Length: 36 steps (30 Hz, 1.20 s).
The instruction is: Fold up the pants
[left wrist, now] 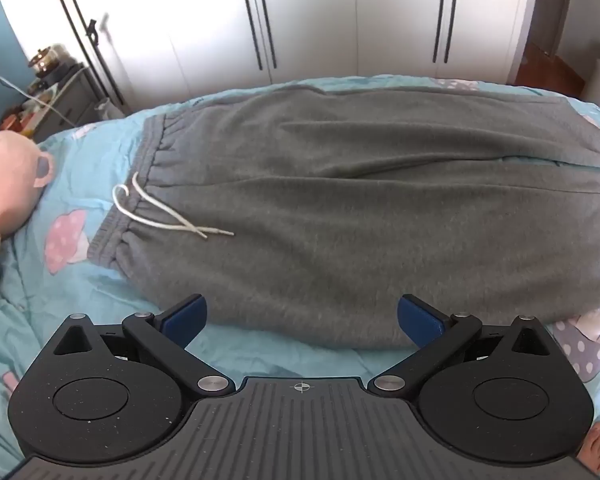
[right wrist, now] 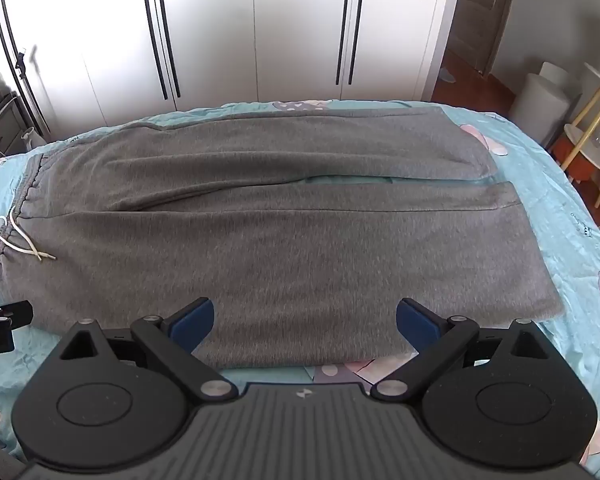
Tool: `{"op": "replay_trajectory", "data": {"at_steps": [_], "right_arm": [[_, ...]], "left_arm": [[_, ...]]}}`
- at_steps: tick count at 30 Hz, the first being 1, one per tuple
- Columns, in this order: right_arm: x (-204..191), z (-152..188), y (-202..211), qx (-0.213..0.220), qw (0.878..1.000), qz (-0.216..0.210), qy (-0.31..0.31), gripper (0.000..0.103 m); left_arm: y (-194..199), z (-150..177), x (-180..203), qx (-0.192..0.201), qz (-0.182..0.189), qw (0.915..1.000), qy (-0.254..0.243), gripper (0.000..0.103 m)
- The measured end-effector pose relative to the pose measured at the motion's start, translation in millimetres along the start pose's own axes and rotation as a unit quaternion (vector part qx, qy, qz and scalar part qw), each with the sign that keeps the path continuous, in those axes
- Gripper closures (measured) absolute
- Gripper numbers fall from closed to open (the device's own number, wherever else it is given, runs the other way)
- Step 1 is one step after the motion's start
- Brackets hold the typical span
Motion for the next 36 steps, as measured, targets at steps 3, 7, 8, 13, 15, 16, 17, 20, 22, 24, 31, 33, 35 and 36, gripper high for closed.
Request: {"op": "replay_trajectory", "data": {"at_steps": [3,7,8,13,15,16,17,20,22,24,31,33,35,36], "right_arm": [[-1.4,-0.3,3.0,0.005,1.000,0.000,-0.003,0.005],[-2.4,1.0,3.6,0.004,1.000,0.000,-0.004,0.005],[-1.0,1.1,3.1,0.003,1.000,-0.001,-0.004,0.005],[3.4,2.3,4.4,0.014,1.000,0.003,-0.010,0.005],[0.3,2.1,7.8,0.015,1.000,0.005,-0.009,0.005],[0.3,2.0,7.6,0.013,1.000,0.005,-0.009,0.005],[-0.3,1.9,6.5,0.012,1.000,0.006,-0.007,0.005],[-0.6,1.2,5.0,0.011,1.000,0.007,-0.005,0.005],[-0.9,0.9,5.4,0.012,1.000,0.006,-0.005,0.005],[-1.1,0.7,4.8,0.012,1.000,0.007,-0.005,0.005],[-1.4,1.4,5.9,0.017,1.000,0.010,-0.002,0.005],[-1.7,1.2,6.9,0.021,1.000,0.011,-0.001,0.005],[-2.2,0.9,7.4,0.023,1.000,0.014,0.001,0.005],[-2.3,0.9,7.4,0.024,1.000,0.014,0.002,0.005]], "left_arm": [[-0.2,-1.1,2.3,-0.001,0.003,1.0000,0.003,0.000],[0.4,2.3,3.2,-0.002,-0.003,1.0000,0.000,0.000],[0.7,2.4,4.1,-0.002,-0.003,1.0000,0.001,0.000],[-3.2,1.7,-0.7,-0.006,0.003,1.0000,0.006,0.000],[-3.3,2.1,-1.5,-0.005,0.003,1.0000,0.007,0.000],[-3.2,2.2,-1.8,-0.005,0.003,1.0000,0.007,0.000],[-2.9,1.9,-1.2,-0.005,0.003,1.0000,0.006,0.000],[-3.2,1.3,-1.4,-0.007,0.003,0.9999,0.008,0.000],[-4.4,1.2,-2.0,-0.009,0.002,0.9999,0.008,0.000],[-5.2,1.3,-2.8,-0.009,0.003,0.9999,0.009,0.000],[-6.5,1.5,-4.6,-0.011,0.005,0.9998,0.014,0.000],[-7.1,1.4,-5.0,-0.012,0.006,0.9998,0.015,0.000],[-8.1,1.6,-5.4,-0.013,0.006,0.9998,0.015,0.000],[-8.4,1.7,-5.5,-0.013,0.006,0.9998,0.015,0.000]]}}
Point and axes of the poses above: each gripper's, at about its wrist camera, not at the fingertips, and y roughly against the way its jaws point, x to its right, z to its underside, the point moved 3 cm from there along -y, roughly the way its jaws point, and after that the axes turned 2 degrees about z, right-handed, at the moved point
